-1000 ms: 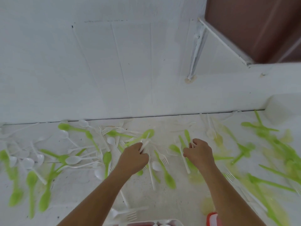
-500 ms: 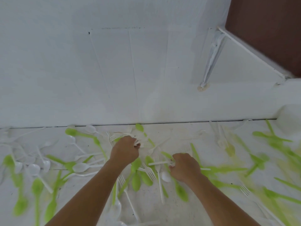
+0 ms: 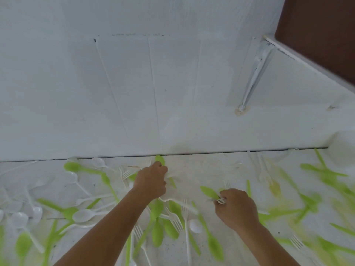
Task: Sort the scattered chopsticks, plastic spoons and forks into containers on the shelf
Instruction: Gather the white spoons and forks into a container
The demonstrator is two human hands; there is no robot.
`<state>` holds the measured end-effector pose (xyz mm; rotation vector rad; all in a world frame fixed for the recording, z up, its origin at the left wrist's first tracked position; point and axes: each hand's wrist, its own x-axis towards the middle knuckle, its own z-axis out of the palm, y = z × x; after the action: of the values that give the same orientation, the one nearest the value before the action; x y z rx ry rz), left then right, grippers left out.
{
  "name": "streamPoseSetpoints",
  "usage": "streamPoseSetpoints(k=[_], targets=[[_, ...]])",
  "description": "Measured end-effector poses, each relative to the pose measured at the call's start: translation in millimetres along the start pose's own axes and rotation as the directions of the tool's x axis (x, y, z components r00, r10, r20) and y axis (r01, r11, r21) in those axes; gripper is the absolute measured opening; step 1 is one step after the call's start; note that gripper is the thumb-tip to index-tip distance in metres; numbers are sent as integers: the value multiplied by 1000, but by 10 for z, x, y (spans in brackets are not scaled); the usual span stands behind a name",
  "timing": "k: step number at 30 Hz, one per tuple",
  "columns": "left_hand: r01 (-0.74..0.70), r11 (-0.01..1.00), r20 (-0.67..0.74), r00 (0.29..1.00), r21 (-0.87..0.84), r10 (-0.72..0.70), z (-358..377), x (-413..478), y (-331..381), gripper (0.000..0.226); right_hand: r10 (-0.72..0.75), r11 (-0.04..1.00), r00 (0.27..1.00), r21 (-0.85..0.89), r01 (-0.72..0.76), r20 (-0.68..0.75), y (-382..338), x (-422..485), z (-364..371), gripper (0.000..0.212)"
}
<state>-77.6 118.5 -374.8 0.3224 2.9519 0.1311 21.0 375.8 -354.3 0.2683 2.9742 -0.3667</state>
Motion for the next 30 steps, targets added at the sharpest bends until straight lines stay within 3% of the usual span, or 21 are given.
streamPoseSetpoints(k=[3,5,7,9,12,16,20,24,26,30], targets=[[-22,998,27,999,65,20,41,-18,-66,11,11,996,998,91,-6,-56,109,-4,-107,12],[-54,997,31,998,61,52,53,-18,-85,12,17,993,998,119,-10,-60,162,29,-136,24],[-78,996,31,997,47,76,62,-20,-101,13,24,984,999,177,-19,-25,162,54,-166,32],[-96,995,38,995,36,95,87,-31,-128,15,25,965,999,262,-29,19,109,65,-204,27],[-107,994,34,994,22,106,96,-69,-150,16,-87,950,993,308,58,80,-21,54,-227,24],[-70,996,-73,995,-48,67,-10,-144,-270,13,-200,756,955,654,7,221,-281,-31,-160,19],[-35,996,-158,987,-78,22,-179,-317,-424,14,-233,673,915,734,-92,329,-540,3,-15,14],[51,982,-279,955,-181,-101,-341,-659,-623,11,-211,687,919,720,-104,334,-714,25,73,52],[-26,950,-298,952,-312,-72,-347,-867,-677,12,-232,753,916,657,-43,326,-789,14,85,50],[-105,860,-198,980,-499,4,-228,-1192,-488,32,-254,937,904,320,141,344,-870,-1,233,25]])
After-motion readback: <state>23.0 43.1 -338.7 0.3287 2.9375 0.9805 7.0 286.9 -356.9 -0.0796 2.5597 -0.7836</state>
